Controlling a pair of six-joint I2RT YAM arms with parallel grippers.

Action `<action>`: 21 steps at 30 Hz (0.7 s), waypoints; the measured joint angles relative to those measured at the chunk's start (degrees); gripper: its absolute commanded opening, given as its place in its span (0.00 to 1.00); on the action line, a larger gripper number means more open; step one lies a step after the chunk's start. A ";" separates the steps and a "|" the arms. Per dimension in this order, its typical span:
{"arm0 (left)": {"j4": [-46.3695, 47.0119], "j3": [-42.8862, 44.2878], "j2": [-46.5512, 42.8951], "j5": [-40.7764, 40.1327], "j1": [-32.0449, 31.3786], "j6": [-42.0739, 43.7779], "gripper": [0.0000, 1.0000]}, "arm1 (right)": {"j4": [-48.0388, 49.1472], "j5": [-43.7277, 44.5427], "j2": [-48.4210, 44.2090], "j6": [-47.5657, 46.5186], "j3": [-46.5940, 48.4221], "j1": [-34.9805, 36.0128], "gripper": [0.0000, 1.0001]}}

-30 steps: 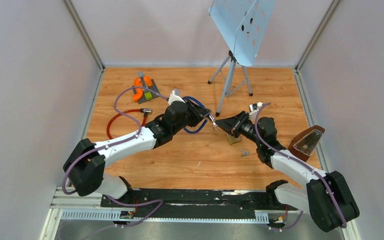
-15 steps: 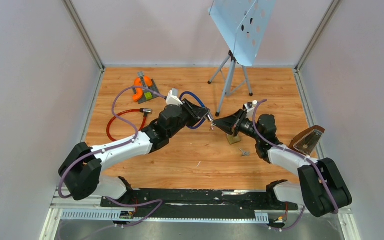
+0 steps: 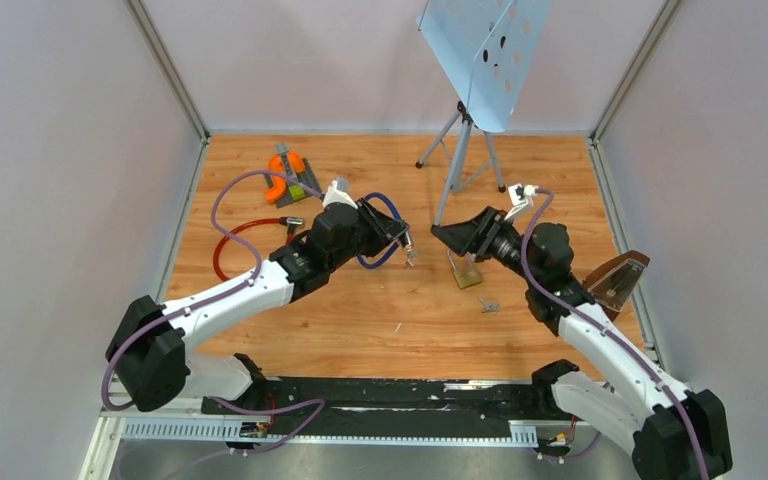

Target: Unlock with the key

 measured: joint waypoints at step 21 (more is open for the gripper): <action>-16.06 6.62 2.69 -0.79 0.63 -0.04 0.00 | 5.16 48.70 8.96 -67.36 -0.72 41.48 0.45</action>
